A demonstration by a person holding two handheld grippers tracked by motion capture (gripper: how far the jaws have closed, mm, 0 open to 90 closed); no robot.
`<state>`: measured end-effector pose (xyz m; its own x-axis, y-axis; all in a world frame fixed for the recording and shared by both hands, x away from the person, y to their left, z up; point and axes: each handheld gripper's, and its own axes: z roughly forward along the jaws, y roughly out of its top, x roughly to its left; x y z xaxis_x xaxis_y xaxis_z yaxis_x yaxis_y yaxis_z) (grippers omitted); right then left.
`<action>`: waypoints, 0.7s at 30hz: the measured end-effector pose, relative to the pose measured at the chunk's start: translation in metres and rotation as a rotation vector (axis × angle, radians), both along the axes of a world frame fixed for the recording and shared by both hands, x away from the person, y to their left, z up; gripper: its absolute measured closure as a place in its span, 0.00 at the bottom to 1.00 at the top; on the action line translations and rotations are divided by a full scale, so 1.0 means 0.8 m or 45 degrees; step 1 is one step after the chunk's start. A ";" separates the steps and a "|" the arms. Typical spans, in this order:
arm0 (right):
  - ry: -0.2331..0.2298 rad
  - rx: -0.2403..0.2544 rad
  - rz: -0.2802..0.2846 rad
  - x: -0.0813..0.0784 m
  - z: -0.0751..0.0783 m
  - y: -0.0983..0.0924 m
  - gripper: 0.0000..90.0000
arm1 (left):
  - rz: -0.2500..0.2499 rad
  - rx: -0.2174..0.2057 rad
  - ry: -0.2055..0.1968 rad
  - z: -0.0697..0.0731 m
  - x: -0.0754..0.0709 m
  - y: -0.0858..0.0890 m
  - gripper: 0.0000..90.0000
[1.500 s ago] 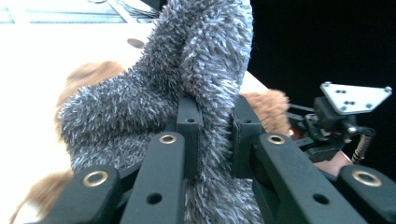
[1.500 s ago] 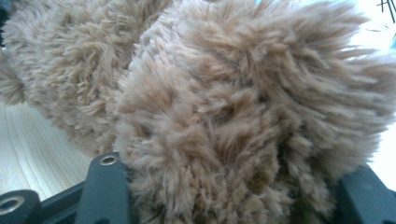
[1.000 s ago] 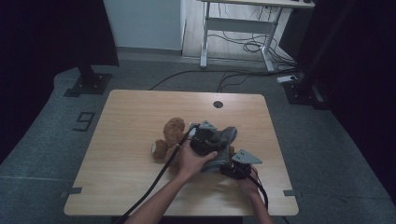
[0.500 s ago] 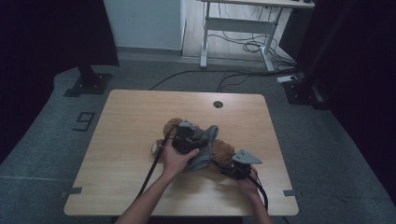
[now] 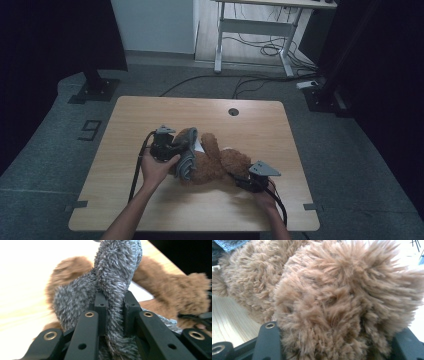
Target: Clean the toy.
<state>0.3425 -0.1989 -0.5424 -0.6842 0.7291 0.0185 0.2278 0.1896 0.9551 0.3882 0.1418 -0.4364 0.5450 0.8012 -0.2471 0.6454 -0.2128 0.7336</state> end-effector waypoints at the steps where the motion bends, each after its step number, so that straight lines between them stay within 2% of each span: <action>1: 0.000 0.001 -0.001 0.000 0.000 0.000 0.46 | 0.010 0.013 0.007 -0.002 0.001 0.005 0.86; 4: -0.002 0.002 -0.004 0.000 0.000 0.000 0.46 | 0.047 0.033 0.030 -0.005 0.006 0.015 0.86; 6: -0.003 0.002 -0.006 -0.001 0.000 0.000 0.47 | 0.056 0.018 0.033 -0.002 0.007 0.019 0.85; 8: -0.004 0.003 -0.005 -0.001 -0.001 0.000 0.46 | 0.037 0.006 0.014 0.007 0.005 0.016 0.85; 10: -0.003 0.004 -0.004 -0.001 -0.001 -0.001 0.47 | -0.011 -0.019 -0.003 0.020 -0.002 0.004 0.85; 13: -0.005 0.001 0.000 -0.001 -0.001 -0.002 0.46 | -0.125 -0.031 -0.061 0.042 -0.018 -0.030 0.85; 16: -0.009 0.003 0.001 -0.001 -0.001 -0.002 0.46 | -0.236 -0.026 -0.107 0.058 -0.032 -0.076 0.85; 18: -0.012 0.003 0.000 -0.002 -0.002 -0.002 0.46 | -0.290 -0.024 -0.115 0.063 -0.035 -0.108 0.85; 21: -0.018 -0.005 0.001 -0.002 -0.001 -0.002 0.46 | -0.325 0.032 -0.116 0.058 -0.028 -0.153 0.85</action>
<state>0.3405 -0.2005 -0.5434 -0.6848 0.7288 0.0059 0.2142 0.1935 0.9574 0.3660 0.0192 -0.3898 0.7491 0.6403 -0.1697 0.5002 -0.3788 0.7787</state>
